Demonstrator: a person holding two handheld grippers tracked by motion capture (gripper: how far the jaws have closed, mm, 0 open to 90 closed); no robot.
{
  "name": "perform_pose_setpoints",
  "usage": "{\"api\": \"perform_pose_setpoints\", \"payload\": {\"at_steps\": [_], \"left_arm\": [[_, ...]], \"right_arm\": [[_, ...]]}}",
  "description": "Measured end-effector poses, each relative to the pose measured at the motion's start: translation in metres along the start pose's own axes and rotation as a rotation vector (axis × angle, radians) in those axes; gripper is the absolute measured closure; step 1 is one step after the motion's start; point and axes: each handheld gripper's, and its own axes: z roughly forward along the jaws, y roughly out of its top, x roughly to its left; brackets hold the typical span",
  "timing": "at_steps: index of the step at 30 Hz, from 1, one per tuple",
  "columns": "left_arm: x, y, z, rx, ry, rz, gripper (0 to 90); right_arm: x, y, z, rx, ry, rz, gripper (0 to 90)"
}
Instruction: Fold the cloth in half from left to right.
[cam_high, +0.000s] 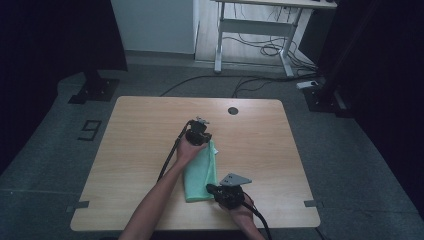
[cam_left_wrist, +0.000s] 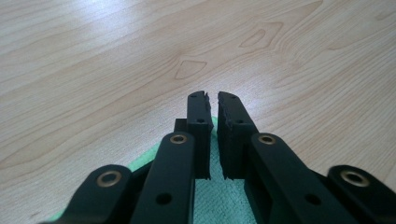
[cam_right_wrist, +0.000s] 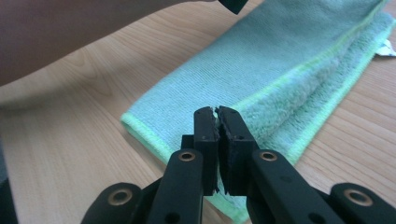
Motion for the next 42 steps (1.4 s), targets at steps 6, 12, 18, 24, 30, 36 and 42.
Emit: {"api": "perform_pose_setpoints", "payload": {"at_steps": [6, 12, 18, 24, 30, 36, 42], "left_arm": [[0.001, -0.001, 0.000, -0.002, -0.006, 0.001, 73.8], [0.000, 0.002, -0.008, -0.026, -0.016, 0.013, 67.4], [-0.001, 0.000, -0.013, -0.026, -0.022, 0.035, 65.2], [0.003, -0.004, -0.018, -0.032, -0.023, 0.033, 64.7], [0.008, -0.009, -0.019, -0.023, -0.022, 0.024, 64.7], [0.006, -0.011, -0.010, -0.007, -0.035, 0.030, 65.3], [0.000, -0.012, 0.005, 0.027, -0.053, 0.040, 65.8]], "right_arm": [[-0.003, -0.004, 0.000, 0.025, -0.025, 0.012, 81.3], [-0.005, -0.008, -0.003, 0.039, -0.055, 0.019, 75.7], [-0.008, -0.012, -0.006, 0.059, -0.060, 0.032, 78.0], [-0.015, -0.018, -0.009, 0.078, -0.079, 0.071, 78.6], [-0.012, -0.018, -0.010, 0.091, -0.082, 0.051, 69.0], [-0.008, -0.012, -0.014, 0.065, -0.129, 0.017, 57.4], [-0.009, -0.006, -0.017, 0.039, -0.118, 0.001, 57.0]]}}
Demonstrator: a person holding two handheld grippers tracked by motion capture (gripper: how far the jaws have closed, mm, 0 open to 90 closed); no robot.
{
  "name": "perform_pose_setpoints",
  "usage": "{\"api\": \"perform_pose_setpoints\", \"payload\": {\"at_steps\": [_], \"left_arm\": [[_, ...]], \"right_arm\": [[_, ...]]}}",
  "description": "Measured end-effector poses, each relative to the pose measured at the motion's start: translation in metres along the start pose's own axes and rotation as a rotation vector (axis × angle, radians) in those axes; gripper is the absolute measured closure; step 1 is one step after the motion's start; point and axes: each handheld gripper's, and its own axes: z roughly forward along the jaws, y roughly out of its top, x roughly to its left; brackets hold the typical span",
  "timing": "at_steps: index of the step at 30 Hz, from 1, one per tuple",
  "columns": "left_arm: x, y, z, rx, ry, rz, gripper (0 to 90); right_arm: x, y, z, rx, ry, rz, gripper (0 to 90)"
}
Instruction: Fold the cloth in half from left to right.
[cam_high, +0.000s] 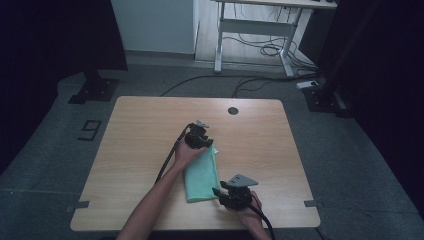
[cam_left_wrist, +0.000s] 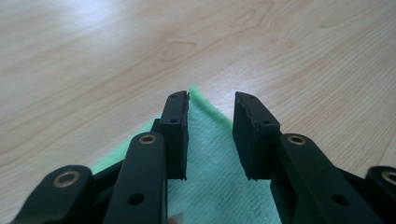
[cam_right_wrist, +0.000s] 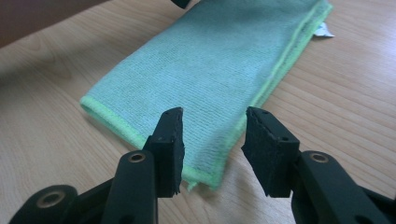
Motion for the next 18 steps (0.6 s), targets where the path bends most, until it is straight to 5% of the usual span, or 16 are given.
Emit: {"api": "perform_pose_setpoints", "payload": {"at_steps": [9, 13, 18], "left_arm": [[-0.005, -0.002, 0.008, 0.024, -0.019, 0.004, 64.6], [-0.003, 0.000, -0.009, -0.035, -0.025, 0.000, 63.7], [0.003, 0.001, -0.034, -0.072, 0.017, 0.009, 63.3]], "right_arm": [[-0.001, 0.000, 0.002, 0.002, 0.011, 0.002, 56.7], [-0.003, 0.002, -0.002, -0.011, 0.009, 0.001, 56.3], [-0.004, 0.006, -0.001, -0.019, 0.015, -0.010, 56.1]]}}
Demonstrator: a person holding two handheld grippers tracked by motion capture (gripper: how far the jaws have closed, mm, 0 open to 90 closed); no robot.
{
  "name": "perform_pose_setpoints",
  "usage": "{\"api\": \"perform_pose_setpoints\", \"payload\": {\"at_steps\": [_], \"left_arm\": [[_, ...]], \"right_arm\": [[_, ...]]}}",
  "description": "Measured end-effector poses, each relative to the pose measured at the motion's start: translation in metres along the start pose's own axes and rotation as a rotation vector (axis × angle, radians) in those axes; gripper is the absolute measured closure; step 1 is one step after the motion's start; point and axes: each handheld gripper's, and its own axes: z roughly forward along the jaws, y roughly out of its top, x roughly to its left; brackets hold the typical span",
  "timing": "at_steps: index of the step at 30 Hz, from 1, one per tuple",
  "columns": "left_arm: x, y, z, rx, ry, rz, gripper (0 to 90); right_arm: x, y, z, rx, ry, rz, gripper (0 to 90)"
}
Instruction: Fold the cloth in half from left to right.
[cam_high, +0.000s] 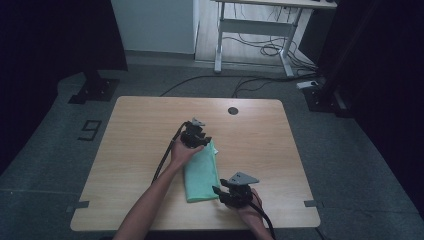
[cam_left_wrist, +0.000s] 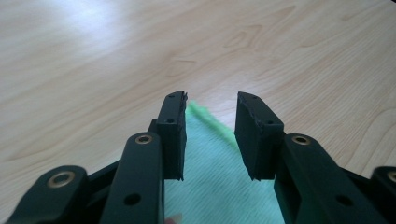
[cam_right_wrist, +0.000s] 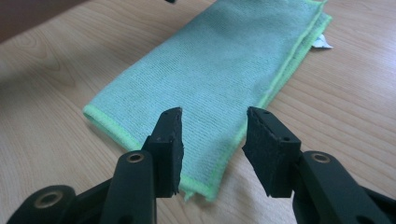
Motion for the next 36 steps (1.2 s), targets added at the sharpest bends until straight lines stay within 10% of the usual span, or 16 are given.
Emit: {"api": "perform_pose_setpoints", "payload": {"at_steps": [16, 36], "left_arm": [[0.032, -0.036, -0.019, 0.089, 0.038, -0.073, 61.6], [0.023, -0.042, 0.005, 0.086, 0.044, -0.031, 62.4]], "right_arm": [[0.011, 0.014, 0.039, 0.069, 0.075, -0.088, 47.7], [0.013, 0.003, 0.038, 0.138, 0.064, -0.106, 43.5]]}}
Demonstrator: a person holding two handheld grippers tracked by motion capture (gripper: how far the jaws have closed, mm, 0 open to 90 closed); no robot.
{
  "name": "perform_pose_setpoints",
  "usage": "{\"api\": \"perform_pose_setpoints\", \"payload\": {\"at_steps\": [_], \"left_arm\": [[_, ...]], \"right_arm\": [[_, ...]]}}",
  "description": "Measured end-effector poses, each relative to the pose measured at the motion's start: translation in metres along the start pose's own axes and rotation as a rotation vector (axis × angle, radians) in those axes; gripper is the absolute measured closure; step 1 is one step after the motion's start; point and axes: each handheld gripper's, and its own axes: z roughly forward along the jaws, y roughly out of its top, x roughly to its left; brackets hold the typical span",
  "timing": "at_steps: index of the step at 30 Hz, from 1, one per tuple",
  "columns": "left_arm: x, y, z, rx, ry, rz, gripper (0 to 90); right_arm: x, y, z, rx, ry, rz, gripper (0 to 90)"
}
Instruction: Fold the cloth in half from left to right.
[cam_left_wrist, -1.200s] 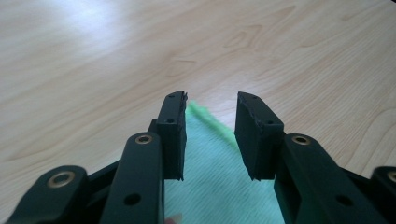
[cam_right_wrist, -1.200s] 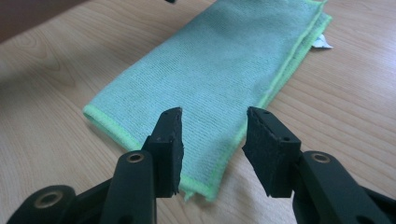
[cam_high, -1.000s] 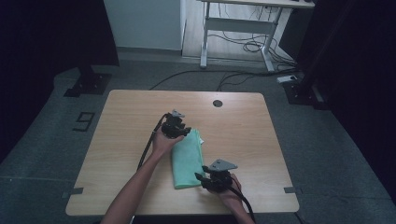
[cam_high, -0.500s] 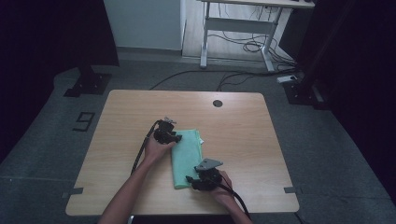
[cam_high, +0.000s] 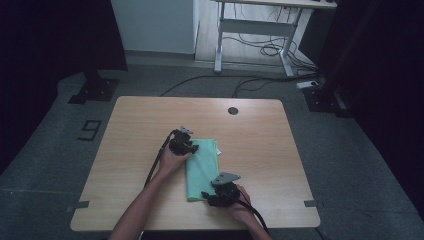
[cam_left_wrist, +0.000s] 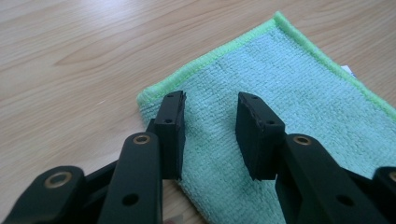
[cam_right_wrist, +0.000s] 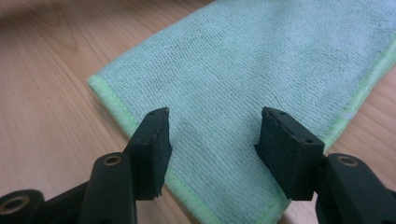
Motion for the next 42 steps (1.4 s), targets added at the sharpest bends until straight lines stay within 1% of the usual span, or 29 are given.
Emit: {"api": "perform_pose_setpoints", "payload": {"at_steps": [3, 6, 9, 11, 17, 19, 23, 25, 27, 28, 30, 33, 37, 39, 41, 42], "left_arm": [[-0.009, 0.005, 0.005, 0.009, -0.011, 0.021, 62.4], [-0.018, 0.009, 0.010, 0.007, -0.017, 0.038, 62.3], [-0.024, 0.011, 0.013, 0.004, -0.028, 0.045, 62.4], [-0.025, 0.011, 0.014, 0.002, -0.032, 0.045, 62.4], [-0.023, 0.011, 0.014, 0.003, -0.044, 0.033, 62.4], [-0.023, 0.011, 0.014, 0.004, -0.043, 0.023, 62.7], [-0.023, 0.011, 0.014, 0.003, -0.041, 0.023, 62.6], [-0.023, 0.011, 0.013, 0.004, -0.043, 0.030, 62.1], [-0.023, 0.010, 0.011, 0.000, -0.049, 0.021, 61.3], [-0.022, 0.010, 0.010, -0.004, -0.048, 0.019, 61.3], [-0.023, 0.009, 0.008, -0.007, -0.048, 0.025, 61.6], [-0.023, 0.008, 0.006, -0.008, -0.052, 0.031, 61.5], [-0.021, 0.006, 0.008, -0.009, -0.065, 0.020, 61.6], [-0.019, 0.005, 0.008, -0.009, -0.068, 0.023, 61.7], [-0.018, 0.005, 0.008, -0.011, -0.074, 0.018, 61.7], [-0.017, 0.004, 0.008, -0.009, -0.079, 0.016, 61.7]], "right_arm": [[0.000, -0.005, -0.005, -0.005, -0.002, 0.017, 43.5], [-0.002, -0.011, -0.010, -0.022, -0.001, 0.037, 43.6], [-0.003, -0.016, -0.016, -0.031, -0.005, 0.050, 43.5], [-0.003, -0.019, -0.018, -0.033, -0.006, 0.054, 43.6], [-0.004, -0.019, -0.018, -0.034, -0.009, 0.049, 43.5], [-0.004, -0.019, -0.019, -0.034, -0.006, 0.046, 43.5], [-0.008, -0.019, -0.019, -0.035, 0.020, 0.053, 43.5], [-0.007, -0.020, -0.019, -0.036, 0.019, 0.046, 42.9], [-0.006, -0.018, -0.019, -0.033, 0.013, 0.039, 41.2], [-0.006, -0.017, -0.019, -0.034, 0.013, 0.032, 41.0], [-0.006, -0.011, -0.019, -0.054, 0.017, 0.028, 41.3], [-0.008, 0.003, -0.017, -0.091, 0.019, 0.022, 42.8], [-0.014, 0.022, -0.002, -0.108, 0.002, 0.030, 47.6], [-0.018, 0.030, 0.007, -0.106, -0.015, 0.036, 50.9], [-0.022, 0.037, 0.017, -0.109, -0.013, 0.042, 55.2], [-0.023, 0.039, 0.018, -0.109, -0.011, 0.037, 56.4]]}}
